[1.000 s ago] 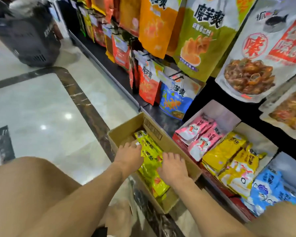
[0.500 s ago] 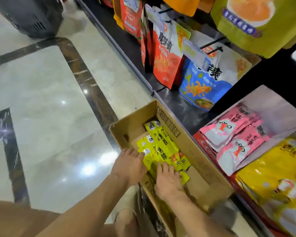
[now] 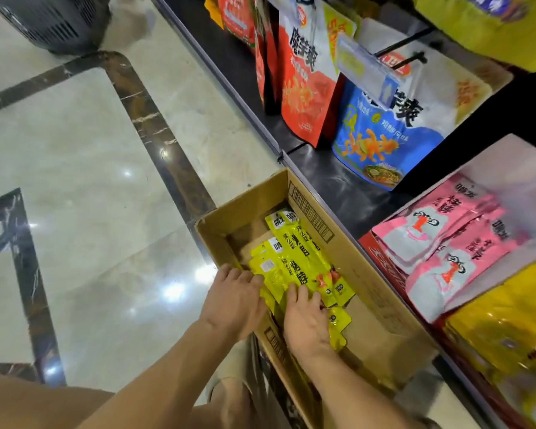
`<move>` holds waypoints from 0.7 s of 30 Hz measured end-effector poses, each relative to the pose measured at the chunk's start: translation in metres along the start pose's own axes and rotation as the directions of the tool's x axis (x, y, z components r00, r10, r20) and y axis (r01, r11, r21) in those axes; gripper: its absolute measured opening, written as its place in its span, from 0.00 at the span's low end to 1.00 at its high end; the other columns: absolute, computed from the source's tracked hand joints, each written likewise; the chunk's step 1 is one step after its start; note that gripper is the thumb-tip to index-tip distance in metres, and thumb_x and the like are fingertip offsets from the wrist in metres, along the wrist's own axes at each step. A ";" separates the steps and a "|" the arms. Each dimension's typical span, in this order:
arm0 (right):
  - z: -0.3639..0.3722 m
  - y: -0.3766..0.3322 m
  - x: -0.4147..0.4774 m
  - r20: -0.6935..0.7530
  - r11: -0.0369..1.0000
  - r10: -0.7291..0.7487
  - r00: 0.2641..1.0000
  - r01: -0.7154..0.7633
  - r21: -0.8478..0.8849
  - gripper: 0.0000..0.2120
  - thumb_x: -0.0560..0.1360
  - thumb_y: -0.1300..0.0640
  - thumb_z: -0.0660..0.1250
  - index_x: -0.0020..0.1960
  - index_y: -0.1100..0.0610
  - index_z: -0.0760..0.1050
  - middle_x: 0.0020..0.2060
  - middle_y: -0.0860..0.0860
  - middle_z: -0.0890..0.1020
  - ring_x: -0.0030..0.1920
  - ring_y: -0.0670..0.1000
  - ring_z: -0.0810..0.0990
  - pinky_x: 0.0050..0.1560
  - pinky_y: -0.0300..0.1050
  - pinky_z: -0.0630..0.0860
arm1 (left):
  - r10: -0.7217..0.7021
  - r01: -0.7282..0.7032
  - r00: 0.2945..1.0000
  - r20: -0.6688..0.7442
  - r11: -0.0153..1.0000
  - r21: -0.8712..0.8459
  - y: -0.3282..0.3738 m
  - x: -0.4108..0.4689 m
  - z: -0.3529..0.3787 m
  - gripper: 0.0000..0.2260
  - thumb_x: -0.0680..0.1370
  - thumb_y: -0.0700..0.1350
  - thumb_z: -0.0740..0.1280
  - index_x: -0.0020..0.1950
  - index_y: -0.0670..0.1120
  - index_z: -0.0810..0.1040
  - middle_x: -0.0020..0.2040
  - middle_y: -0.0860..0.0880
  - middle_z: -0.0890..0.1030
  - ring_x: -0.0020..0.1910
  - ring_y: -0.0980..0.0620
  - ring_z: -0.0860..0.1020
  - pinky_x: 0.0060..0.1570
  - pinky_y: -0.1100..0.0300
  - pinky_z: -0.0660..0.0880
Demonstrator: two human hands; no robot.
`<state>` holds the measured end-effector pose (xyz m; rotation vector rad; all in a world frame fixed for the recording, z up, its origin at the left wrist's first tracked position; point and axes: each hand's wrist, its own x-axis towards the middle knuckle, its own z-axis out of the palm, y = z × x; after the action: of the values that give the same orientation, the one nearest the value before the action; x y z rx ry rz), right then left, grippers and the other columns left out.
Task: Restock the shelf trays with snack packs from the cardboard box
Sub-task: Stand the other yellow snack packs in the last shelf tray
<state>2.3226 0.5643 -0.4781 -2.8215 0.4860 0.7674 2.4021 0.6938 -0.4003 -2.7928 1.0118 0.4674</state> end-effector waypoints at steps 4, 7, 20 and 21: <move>-0.014 0.013 -0.005 -0.012 0.987 -0.004 1.000 0.006 0.162 0.23 0.80 0.62 0.60 0.74 0.56 0.64 0.67 0.55 0.71 0.68 0.58 0.71 0.56 0.51 0.78 | -0.033 0.036 0.997 0.076 0.999 -0.039 0.012 0.002 -0.009 0.21 0.76 0.54 0.51 0.62 0.50 0.76 0.56 0.49 0.80 0.55 0.44 0.76 0.62 0.51 0.65; -0.033 0.025 -0.011 -0.060 0.915 0.076 0.995 -0.045 0.401 0.19 0.81 0.58 0.61 0.71 0.57 0.67 0.66 0.55 0.73 0.66 0.58 0.74 0.59 0.53 0.75 | -0.043 0.051 0.990 0.131 0.997 -0.057 0.021 0.005 -0.011 0.19 0.79 0.53 0.55 0.67 0.49 0.71 0.61 0.48 0.77 0.60 0.44 0.73 0.64 0.51 0.64; -0.089 0.096 -0.059 -0.095 0.478 0.192 0.977 -0.009 0.878 0.10 0.78 0.61 0.64 0.54 0.48 0.77 0.46 0.42 0.82 0.47 0.48 0.79 0.47 0.42 0.70 | -0.273 0.394 0.885 0.378 0.871 -0.292 0.060 0.044 0.007 0.28 0.79 0.57 0.61 0.74 0.44 0.61 0.71 0.42 0.70 0.70 0.40 0.68 0.66 0.46 0.68; -0.087 0.100 -0.063 -0.096 0.469 0.204 0.974 -0.011 0.883 0.09 0.78 0.61 0.64 0.53 0.48 0.76 0.46 0.42 0.82 0.47 0.49 0.79 0.47 0.43 0.70 | -0.295 0.439 0.867 0.402 0.834 -0.334 0.063 0.050 0.012 0.31 0.78 0.58 0.62 0.75 0.43 0.60 0.73 0.42 0.68 0.71 0.40 0.67 0.66 0.46 0.69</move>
<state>2.2760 0.4660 -0.3799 -1.8543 0.8104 0.1248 2.3951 0.6181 -0.4293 -3.0008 0.2975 1.1697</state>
